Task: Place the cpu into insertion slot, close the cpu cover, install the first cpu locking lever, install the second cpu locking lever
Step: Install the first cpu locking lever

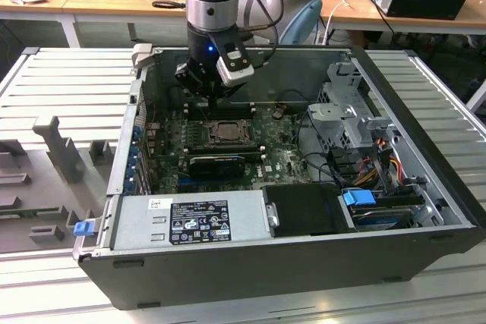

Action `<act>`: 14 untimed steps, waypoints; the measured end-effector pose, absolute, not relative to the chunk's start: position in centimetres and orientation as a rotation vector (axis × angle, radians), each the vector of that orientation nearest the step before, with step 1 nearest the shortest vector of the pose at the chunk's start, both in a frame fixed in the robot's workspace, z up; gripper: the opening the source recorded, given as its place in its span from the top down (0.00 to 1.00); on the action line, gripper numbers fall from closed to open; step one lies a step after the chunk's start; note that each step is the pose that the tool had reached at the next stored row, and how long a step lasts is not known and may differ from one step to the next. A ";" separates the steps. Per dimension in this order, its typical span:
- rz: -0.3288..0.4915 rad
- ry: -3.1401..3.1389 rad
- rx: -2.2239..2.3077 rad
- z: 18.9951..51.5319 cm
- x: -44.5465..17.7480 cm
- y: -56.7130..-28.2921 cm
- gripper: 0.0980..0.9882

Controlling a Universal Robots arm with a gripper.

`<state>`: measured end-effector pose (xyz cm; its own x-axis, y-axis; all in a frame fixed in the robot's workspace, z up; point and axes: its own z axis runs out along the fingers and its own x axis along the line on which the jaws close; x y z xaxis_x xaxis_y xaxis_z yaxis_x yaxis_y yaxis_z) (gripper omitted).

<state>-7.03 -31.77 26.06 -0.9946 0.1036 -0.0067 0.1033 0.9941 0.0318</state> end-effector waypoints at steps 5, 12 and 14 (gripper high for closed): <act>0.051 3.119 0.156 26.3 -8.8 -31.8 0.99; 0.053 3.123 0.064 26.5 -9.1 -31.8 0.99; 0.053 3.123 0.064 26.5 -9.8 -31.8 0.99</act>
